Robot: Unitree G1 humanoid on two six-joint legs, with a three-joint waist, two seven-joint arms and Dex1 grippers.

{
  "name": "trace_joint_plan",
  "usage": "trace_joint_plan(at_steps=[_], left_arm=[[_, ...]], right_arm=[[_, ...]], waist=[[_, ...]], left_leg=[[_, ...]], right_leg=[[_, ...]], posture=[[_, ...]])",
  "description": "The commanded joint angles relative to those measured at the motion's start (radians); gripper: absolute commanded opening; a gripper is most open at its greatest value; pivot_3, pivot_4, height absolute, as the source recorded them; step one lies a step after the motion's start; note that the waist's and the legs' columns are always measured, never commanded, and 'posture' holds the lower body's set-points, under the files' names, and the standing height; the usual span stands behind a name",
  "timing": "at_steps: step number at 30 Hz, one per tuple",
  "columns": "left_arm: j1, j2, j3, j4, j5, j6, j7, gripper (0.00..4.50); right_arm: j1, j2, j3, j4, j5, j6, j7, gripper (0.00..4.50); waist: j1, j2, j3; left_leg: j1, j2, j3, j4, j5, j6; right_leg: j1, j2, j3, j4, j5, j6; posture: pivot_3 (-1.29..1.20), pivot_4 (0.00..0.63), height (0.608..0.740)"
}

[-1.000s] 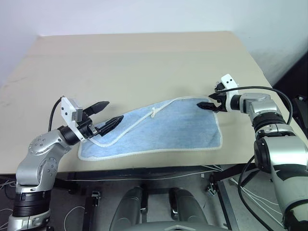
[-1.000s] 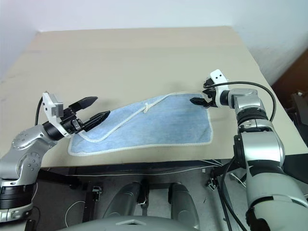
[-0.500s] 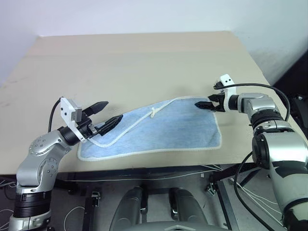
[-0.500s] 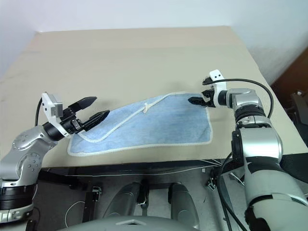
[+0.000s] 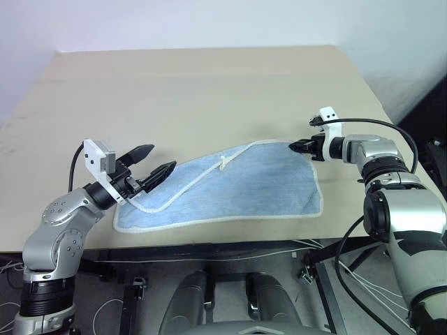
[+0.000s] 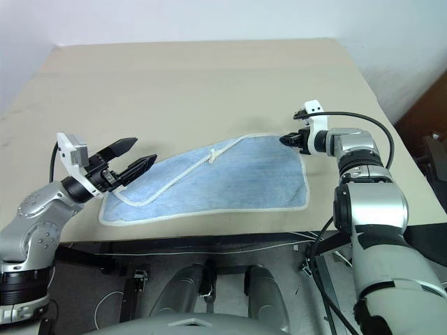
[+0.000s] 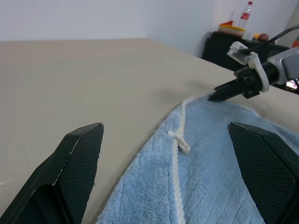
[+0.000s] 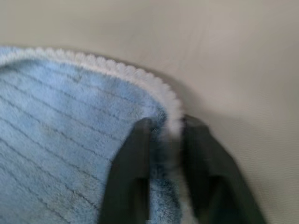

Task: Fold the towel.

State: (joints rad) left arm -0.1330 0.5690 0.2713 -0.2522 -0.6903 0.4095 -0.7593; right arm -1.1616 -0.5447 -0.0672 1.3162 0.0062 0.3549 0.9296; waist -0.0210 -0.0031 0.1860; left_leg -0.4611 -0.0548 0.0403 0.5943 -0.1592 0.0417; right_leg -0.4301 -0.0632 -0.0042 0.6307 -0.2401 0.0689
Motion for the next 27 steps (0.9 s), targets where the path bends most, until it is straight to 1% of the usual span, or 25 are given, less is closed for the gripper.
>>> trace_joint_plan(at_steps=[1, 2, 3, 5, 6, 11, 15, 19, 23, 27], left_arm=[[0.002, -0.003, 0.027, -0.039, -0.021, -0.013, -0.002, 4.50], [0.002, -0.004, 0.026, -0.039, -0.020, -0.013, -0.002, 4.50], [0.002, -0.005, 0.025, -0.038, -0.019, -0.013, -0.002, 4.50], [0.000, -0.007, 0.022, -0.038, -0.017, -0.014, -0.002, 4.50], [-0.001, -0.006, 0.020, -0.037, -0.014, -0.015, -0.004, 4.50], [-0.002, 0.001, 0.019, -0.031, -0.003, -0.018, -0.010, 4.50], [-0.008, 0.011, 0.023, -0.019, 0.006, -0.019, -0.012, 4.50], [-0.034, 0.015, 0.023, 0.006, 0.040, -0.027, 0.022, 4.50], [-0.068, 0.006, 0.010, 0.016, 0.068, -0.023, 0.060, 4.50], [-0.084, -0.007, -0.013, -0.016, 0.071, -0.003, 0.085, 4.50]], right_arm=[[-0.044, -0.021, -0.036, -0.003, 0.019, 0.003, -0.013, 0.92], [-0.045, -0.021, -0.037, -0.004, 0.014, 0.001, -0.015, 0.92], [-0.043, -0.021, -0.032, -0.005, 0.005, -0.006, -0.014, 0.76], [-0.042, -0.022, -0.025, -0.008, -0.006, -0.018, -0.007, 0.34], [-0.042, -0.023, -0.017, -0.011, -0.014, -0.026, 0.001, 0.04], [-0.053, -0.032, 0.020, -0.036, -0.046, -0.082, 0.072, 0.01], [-0.101, -0.040, 0.027, -0.073, -0.042, -0.114, 0.117, 0.01], [-0.166, -0.040, 0.004, -0.141, -0.003, -0.126, 0.147, 0.01], [-0.212, -0.031, -0.028, -0.223, 0.039, -0.117, 0.121, 0.01], [-0.214, -0.021, -0.037, -0.313, 0.066, -0.098, 0.093, 0.01]], waist=[[0.000, 0.000, 0.000], [0.000, 0.000, 0.000], [0.000, 0.000, 0.000], [0.000, 0.000, 0.000], [0.000, 0.000, 0.000], [0.000, 0.000, 0.000], [0.000, 0.000, 0.000], [-0.003, 0.000, 0.000], [0.000, 0.000, 0.000], [0.004, 0.000, 0.000]], left_leg=[[0.000, 0.000, 0.000, 0.000, 0.000, 0.000], [0.000, 0.000, 0.000, 0.000, 0.000, 0.000], [0.000, 0.000, 0.000, 0.000, 0.000, 0.000], [0.000, 0.000, 0.000, 0.000, 0.000, 0.000], [0.000, 0.000, 0.000, 0.000, 0.000, 0.000], [0.000, 0.000, 0.000, 0.000, 0.000, 0.000], [0.000, 0.000, 0.000, 0.000, 0.000, 0.000], [0.000, 0.000, 0.000, 0.000, 0.000, 0.000], [0.000, 0.000, 0.000, -0.001, 0.000, 0.000], [0.000, 0.000, 0.000, -0.001, 0.000, 0.000]], right_leg=[[0.000, 0.000, 0.000, 0.000, 0.000, 0.000], [0.000, 0.000, 0.000, 0.000, 0.000, 0.000], [0.000, 0.000, 0.000, 0.000, 0.000, 0.000], [0.000, 0.000, 0.000, 0.000, 0.000, 0.000], [0.000, 0.000, 0.000, 0.000, 0.000, 0.000], [0.000, 0.000, 0.000, 0.000, 0.000, 0.000], [0.000, 0.000, 0.000, 0.000, 0.000, 0.000], [-0.001, 0.000, 0.000, 0.001, 0.000, 0.000], [-0.002, 0.000, 0.000, 0.001, 0.000, 0.000], [-0.004, 0.000, 0.000, 0.000, 0.000, 0.000]], posture=[[0.00, 0.150, 0.735], [0.00, 0.150, 0.735], [0.00, 0.150, 0.735], [0.00, 0.150, 0.735], [0.00, 0.150, 0.735], [0.00, 0.150, 0.735], [0.00, 0.150, 0.735], [0.00, 0.150, 0.735], [0.00, 0.150, 0.735], [0.00, 0.150, 0.735]])
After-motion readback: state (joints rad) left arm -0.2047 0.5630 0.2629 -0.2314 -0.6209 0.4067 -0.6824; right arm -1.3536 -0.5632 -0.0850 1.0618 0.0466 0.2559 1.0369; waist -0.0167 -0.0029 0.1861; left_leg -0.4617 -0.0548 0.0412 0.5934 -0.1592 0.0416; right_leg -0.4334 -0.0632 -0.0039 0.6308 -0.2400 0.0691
